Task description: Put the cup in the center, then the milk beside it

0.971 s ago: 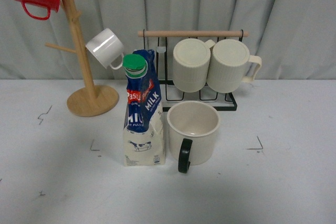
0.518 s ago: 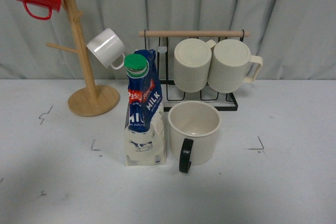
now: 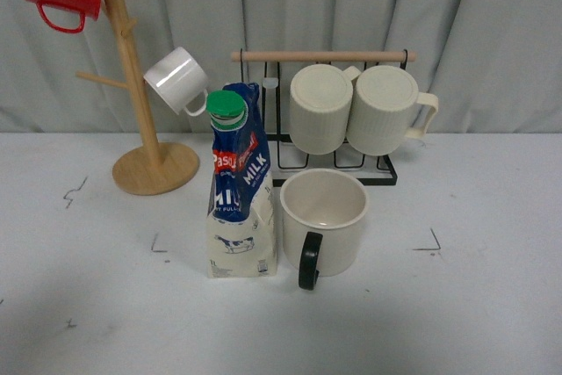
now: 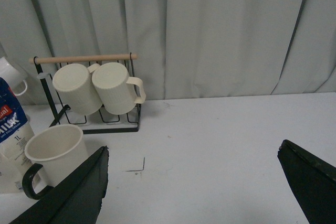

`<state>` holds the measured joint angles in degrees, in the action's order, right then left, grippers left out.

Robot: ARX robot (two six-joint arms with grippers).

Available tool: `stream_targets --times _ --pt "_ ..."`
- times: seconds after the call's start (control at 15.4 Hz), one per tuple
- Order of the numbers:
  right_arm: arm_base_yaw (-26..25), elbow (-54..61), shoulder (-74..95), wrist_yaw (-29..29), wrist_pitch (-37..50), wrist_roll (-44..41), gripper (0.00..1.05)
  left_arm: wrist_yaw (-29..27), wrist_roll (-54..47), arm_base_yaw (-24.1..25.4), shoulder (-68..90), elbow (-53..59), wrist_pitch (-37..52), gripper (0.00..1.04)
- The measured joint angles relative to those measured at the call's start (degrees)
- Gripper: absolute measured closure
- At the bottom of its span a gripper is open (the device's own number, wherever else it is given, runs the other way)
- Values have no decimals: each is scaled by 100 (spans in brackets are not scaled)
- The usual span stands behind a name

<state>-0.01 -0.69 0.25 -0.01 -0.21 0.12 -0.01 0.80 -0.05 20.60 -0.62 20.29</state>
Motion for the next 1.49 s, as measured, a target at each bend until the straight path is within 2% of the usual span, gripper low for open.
stream_targets --times 0.52,0.58,0.65,0.97,1.04,1.49 --pt "0 0 0 0 0 0 7 0 0 0 -1093 0 -1040 103" --pt "0 0 0 0 0 0 7 -9 0 0 -1274 -13 -1333 103" --pt "0 0 0 2 -2 0 7 20 0 0 -1714 -4 -2011 103" --pt "0 0 0 0 -2 0 7 0 0 0 -2015 -4 -2059 103" --pt "0 0 0 0 0 0 7 0 0 0 -2013 -4 -2057 98" --pt "0 0 0 0 0 0 7 0 0 0 -2013 -4 -2050 11"
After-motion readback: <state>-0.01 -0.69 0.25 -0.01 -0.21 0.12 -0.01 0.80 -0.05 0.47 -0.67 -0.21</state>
